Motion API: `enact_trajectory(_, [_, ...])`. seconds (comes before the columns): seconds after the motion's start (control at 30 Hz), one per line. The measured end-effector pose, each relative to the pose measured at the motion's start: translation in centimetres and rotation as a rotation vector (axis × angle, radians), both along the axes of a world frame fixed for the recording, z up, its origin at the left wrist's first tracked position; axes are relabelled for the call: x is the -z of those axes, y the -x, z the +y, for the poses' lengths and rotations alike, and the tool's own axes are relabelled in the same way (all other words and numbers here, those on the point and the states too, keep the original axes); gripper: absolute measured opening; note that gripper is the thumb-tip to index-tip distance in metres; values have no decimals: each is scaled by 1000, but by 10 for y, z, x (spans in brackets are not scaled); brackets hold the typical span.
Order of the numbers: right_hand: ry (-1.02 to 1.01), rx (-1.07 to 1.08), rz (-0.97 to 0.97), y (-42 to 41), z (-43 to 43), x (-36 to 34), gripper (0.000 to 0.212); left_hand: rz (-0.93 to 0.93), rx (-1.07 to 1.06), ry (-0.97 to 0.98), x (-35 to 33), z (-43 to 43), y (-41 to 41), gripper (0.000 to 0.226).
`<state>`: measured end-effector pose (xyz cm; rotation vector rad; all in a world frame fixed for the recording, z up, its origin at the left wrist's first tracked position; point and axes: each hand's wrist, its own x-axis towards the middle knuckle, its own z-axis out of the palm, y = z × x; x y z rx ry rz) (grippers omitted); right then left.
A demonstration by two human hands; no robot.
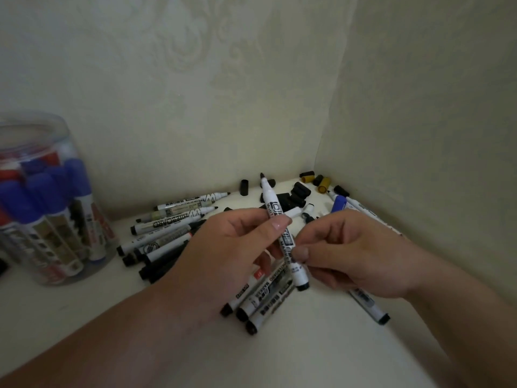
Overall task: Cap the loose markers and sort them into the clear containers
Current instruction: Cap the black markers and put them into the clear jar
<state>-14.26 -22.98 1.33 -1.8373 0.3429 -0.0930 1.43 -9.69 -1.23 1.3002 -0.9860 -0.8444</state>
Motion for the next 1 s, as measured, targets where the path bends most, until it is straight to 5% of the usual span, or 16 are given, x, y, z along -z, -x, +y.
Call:
enact_trajectory(0.17, [244, 241, -33, -1, -4, 3, 10, 205, -204, 43, 8, -8, -14, 20])
enact_trajectory(0.43, [737, 604, 148, -13, -36, 12, 9, 32, -465, 72, 5, -8, -32, 24])
enact_trajectory(0.7, [1109, 441, 424, -87, -89, -16, 19, -10, -349, 17, 10, -10, -27, 43])
enact_trajectory(1.0, [1227, 346, 778, -132, -106, -11, 28, 147, -239, 54, 5, -8, -19, 27])
